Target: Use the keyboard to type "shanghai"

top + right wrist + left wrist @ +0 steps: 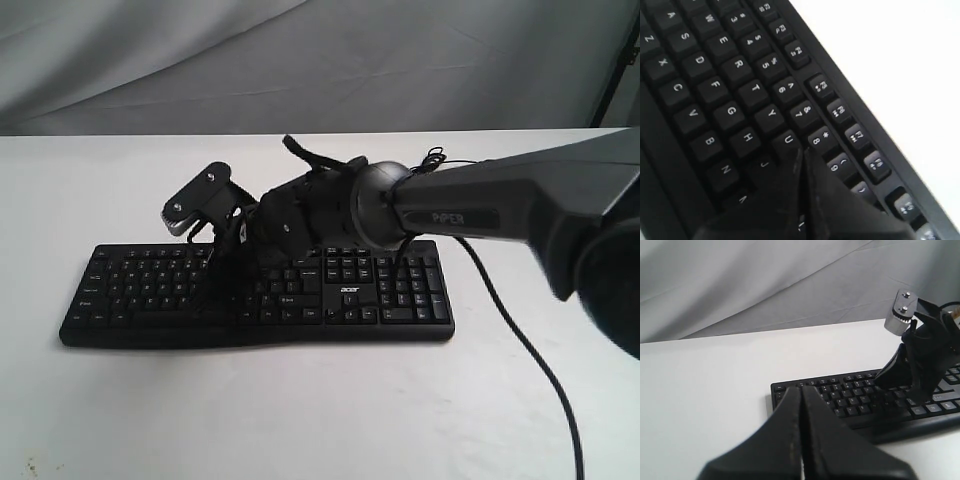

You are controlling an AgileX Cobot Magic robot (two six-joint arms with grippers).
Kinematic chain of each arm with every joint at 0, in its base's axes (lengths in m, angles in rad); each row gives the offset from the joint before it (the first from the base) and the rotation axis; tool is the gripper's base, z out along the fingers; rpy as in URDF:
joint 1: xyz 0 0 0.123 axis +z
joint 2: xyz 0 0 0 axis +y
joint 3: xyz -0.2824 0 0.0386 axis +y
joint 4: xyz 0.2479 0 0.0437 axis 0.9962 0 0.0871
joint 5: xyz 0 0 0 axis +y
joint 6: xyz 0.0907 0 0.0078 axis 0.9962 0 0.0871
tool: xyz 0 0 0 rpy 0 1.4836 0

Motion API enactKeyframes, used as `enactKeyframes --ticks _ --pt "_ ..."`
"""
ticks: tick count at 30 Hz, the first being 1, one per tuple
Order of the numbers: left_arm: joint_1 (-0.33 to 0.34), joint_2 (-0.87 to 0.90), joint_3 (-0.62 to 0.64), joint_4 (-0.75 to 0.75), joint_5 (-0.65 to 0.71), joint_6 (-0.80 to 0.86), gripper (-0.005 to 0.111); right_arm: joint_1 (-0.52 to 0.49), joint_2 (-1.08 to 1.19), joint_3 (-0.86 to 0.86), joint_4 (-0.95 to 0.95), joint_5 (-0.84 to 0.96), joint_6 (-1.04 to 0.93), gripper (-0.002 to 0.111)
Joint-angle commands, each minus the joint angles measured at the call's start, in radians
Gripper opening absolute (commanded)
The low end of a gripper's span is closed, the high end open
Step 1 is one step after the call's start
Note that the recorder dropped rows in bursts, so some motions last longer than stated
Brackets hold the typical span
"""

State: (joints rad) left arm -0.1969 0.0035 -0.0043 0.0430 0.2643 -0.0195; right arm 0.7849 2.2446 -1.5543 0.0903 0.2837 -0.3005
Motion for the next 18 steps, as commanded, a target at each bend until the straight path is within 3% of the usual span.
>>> enactKeyframes --ticks 1,7,13,18 --pt "-0.005 -0.003 0.004 0.001 -0.005 -0.003 0.0 0.008 -0.149 0.046 -0.055 -0.003 -0.005 0.0" --pt "-0.005 -0.003 0.004 0.001 -0.005 -0.003 0.0 0.015 -0.406 0.297 -0.105 -0.069 0.091 0.0" --pt "-0.005 -0.003 0.004 0.001 -0.005 -0.003 0.0 0.033 -0.706 0.715 -0.062 -0.347 0.181 0.0" --pt "-0.005 -0.003 0.004 0.001 -0.005 -0.003 0.0 0.033 -0.85 0.933 0.039 -0.307 0.189 0.0"
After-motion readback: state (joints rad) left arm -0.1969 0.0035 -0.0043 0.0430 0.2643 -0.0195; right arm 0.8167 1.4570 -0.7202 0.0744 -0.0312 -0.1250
